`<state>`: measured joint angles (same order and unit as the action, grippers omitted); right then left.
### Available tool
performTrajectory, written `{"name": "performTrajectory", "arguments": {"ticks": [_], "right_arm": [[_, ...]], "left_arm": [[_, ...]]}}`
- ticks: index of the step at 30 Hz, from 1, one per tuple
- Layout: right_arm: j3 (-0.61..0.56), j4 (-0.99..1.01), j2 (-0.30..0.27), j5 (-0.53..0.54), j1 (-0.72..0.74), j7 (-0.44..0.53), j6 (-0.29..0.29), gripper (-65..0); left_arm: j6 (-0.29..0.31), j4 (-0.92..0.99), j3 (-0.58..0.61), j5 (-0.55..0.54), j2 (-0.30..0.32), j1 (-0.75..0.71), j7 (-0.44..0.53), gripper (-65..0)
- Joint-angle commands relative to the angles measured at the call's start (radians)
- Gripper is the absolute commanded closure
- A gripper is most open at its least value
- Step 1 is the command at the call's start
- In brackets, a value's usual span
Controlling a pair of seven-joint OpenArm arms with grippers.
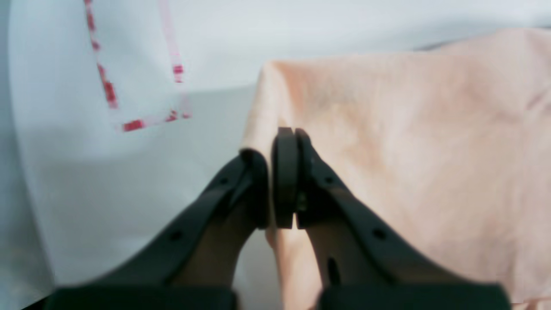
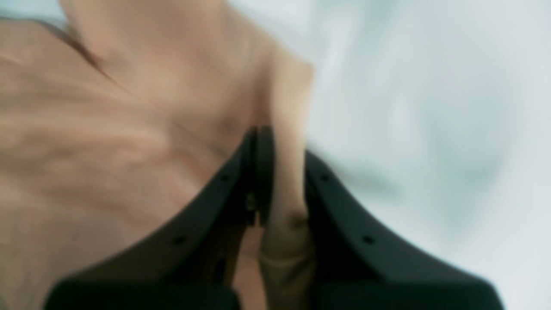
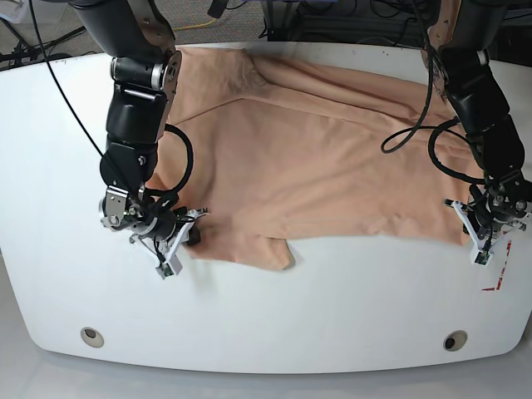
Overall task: Fold the T-shirt properly
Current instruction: 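Grasp the hem corners and fold them toward the collar with both grippers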
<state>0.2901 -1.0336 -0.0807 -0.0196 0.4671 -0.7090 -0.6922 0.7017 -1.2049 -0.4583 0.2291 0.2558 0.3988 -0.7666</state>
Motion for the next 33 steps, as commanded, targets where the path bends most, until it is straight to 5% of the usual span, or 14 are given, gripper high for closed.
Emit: {"name": "performTrajectory", "arguments": {"ticks": [1,12,22,33], "right_arm": [[-0.016,-0.05,-0.011,0.017,0.031,0.009,-0.006,0.0],[-0.021,-0.221,-0.012,0.016,0.028,-0.103,-0.006,0.0],[-0.024,-0.492,-0.011,0.023,-0.113,-0.197,-0.006,0.0],[-0.022,-0.828,-0.003,0.027,-0.337,-0.312,-0.006,0.0]], "left_arm": [[-0.004,-0.034,0.0,0.003,0.027,0.032,0.011,0.0],[-0.004,-0.036,-0.001,0.0,0.05,0.044,0.011,0.0],[-0.004,-0.132,-0.064,0.0,0.049,0.03,0.009,0.0],[-0.004,-0.241,-0.075,0.0,0.05,-0.139,0.009,0.0]]}}
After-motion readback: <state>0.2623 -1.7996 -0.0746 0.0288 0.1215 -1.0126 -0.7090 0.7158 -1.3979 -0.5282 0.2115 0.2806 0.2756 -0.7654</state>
